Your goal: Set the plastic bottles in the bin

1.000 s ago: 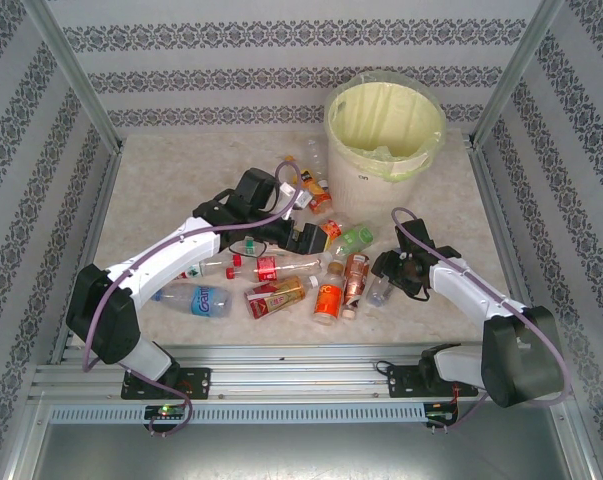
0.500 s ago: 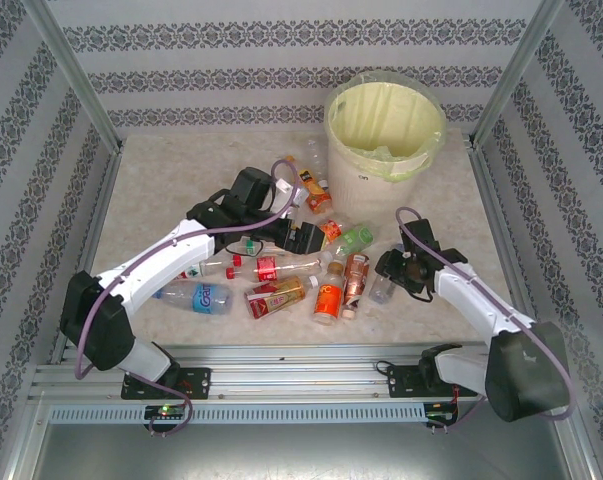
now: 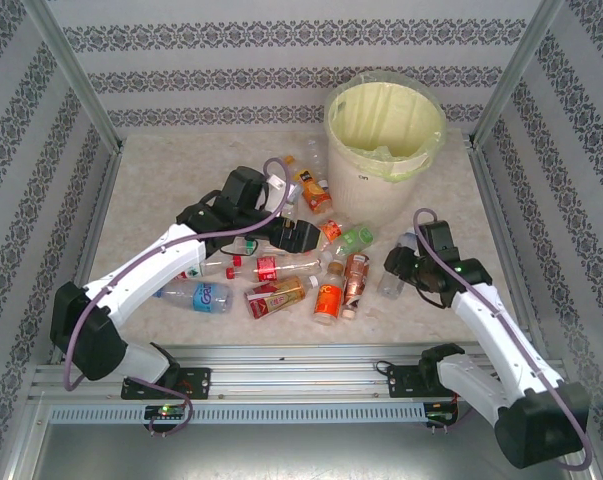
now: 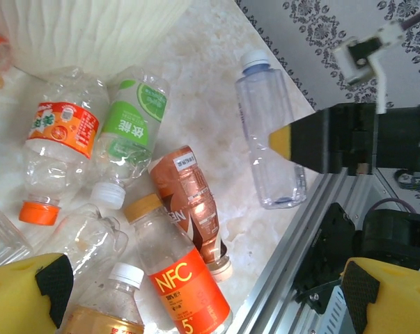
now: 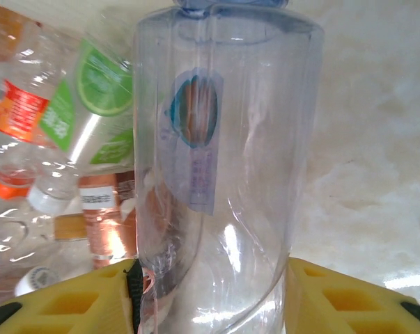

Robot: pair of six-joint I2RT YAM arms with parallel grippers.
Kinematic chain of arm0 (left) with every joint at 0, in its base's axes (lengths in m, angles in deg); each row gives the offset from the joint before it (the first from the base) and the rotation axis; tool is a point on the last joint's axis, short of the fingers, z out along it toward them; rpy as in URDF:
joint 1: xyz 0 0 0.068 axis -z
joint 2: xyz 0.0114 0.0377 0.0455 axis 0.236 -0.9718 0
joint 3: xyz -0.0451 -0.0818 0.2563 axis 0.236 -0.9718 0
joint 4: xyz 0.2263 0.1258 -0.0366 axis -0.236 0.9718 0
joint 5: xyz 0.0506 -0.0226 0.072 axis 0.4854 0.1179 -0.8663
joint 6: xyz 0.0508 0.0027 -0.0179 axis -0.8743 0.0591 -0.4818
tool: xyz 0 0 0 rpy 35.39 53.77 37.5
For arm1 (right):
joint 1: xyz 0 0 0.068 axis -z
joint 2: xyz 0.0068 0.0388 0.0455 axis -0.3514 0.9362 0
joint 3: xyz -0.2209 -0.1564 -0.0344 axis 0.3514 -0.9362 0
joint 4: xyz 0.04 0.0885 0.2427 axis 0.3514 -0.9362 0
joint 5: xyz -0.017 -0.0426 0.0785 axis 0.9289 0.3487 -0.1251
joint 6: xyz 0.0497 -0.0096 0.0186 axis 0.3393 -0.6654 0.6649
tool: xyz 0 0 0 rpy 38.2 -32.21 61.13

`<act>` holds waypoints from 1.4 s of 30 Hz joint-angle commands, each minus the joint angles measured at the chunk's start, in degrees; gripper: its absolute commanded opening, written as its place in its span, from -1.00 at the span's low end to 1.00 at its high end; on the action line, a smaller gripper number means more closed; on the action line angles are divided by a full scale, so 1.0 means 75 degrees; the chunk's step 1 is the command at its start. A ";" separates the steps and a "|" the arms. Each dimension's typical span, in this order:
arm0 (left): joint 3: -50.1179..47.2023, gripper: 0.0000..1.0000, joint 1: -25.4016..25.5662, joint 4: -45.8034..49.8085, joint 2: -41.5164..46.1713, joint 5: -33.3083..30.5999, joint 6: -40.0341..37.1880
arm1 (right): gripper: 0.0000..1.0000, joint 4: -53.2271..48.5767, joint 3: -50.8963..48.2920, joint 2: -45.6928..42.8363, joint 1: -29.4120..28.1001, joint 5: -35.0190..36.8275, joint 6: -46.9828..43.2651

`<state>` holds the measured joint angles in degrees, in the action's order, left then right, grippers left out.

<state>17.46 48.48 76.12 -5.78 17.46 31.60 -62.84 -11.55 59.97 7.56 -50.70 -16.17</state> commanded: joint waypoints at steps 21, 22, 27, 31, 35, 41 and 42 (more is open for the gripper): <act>-0.0174 1.00 -0.0003 0.0144 0.0725 -0.0746 -0.0636 | -0.02 -0.1987 0.3573 -0.0661 -0.0238 0.1270 -0.0631; -0.0179 1.00 -0.0004 0.0133 0.0734 -0.0746 -0.0626 | -0.02 -0.1981 0.3719 -0.0580 -0.0236 0.1313 -0.0707; -0.0208 1.00 -0.0015 0.0098 0.0828 -0.0760 -0.0655 | -0.03 -0.1711 0.4630 0.0009 -0.0245 0.1465 -0.1329; -0.0348 1.00 -0.0047 -0.0081 0.1027 -0.0840 -0.0638 | -0.03 -0.1354 0.5359 0.0608 -0.0237 0.1479 -0.1715; -0.0646 1.00 -0.0096 -0.0537 0.1211 -0.0775 -0.0594 | -0.02 -0.1012 0.6264 0.1445 -0.0235 0.1499 -0.2069; -0.0911 1.00 -0.0144 -0.0898 0.1396 -0.0884 -0.0597 | -0.01 -0.0630 0.7792 0.2944 -0.0156 0.1505 -0.2592; -0.0917 1.00 -0.0141 -0.0899 0.1390 -0.0918 -0.0609 | 0.00 -0.0642 0.8099 0.3236 -0.0131 0.1519 -0.2680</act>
<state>11.23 48.04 72.62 3.24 11.36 28.04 -70.10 44.66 80.93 6.20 -40.63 -32.74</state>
